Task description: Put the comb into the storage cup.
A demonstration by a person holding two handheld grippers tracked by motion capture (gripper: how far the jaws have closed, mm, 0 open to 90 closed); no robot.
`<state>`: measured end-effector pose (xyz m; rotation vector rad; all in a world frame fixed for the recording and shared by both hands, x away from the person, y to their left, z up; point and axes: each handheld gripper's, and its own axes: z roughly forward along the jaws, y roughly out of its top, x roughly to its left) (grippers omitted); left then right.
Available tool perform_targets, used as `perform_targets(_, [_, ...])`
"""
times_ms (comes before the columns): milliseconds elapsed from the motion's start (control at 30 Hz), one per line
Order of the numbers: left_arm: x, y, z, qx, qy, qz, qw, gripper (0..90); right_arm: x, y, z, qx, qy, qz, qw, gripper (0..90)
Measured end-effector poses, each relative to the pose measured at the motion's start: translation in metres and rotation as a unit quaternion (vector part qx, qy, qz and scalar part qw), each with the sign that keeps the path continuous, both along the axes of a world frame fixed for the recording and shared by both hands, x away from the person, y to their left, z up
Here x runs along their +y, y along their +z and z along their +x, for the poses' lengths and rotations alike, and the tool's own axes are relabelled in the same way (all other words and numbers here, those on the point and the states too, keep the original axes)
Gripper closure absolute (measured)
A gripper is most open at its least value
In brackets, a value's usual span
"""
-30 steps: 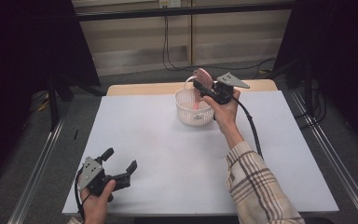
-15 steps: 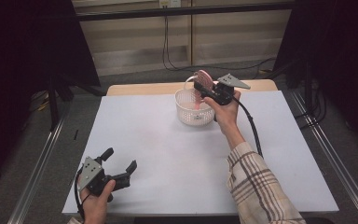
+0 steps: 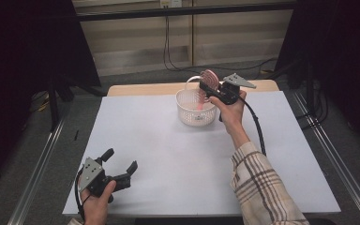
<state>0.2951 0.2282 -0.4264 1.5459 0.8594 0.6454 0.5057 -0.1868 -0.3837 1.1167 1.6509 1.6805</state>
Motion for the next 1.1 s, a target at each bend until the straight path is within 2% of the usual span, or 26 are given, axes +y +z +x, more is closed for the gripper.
perform_targets(100, [0.000,0.000,0.000,0.000,0.001,0.010,1.0000,3.2,-0.002,-0.001,-0.001,-0.001,-0.004,-0.004,1.0000,60.2])
perform_targets(567, [0.000,0.000,0.000,0.002,-0.001,0.009,1.0000,3.2,-0.016,-0.004,0.001,0.010,-0.022,-0.009,0.9997,56.7])
perform_targets(800, [-0.002,0.000,0.000,0.003,-0.004,0.011,0.9999,3.2,-0.024,-0.008,0.001,0.014,-0.040,-0.015,0.9990,54.6])
perform_targets(1100, [-0.002,0.000,0.000,0.003,-0.006,0.010,0.9999,3.2,-0.029,-0.010,0.002,0.026,-0.041,-0.015,0.9987,50.4])
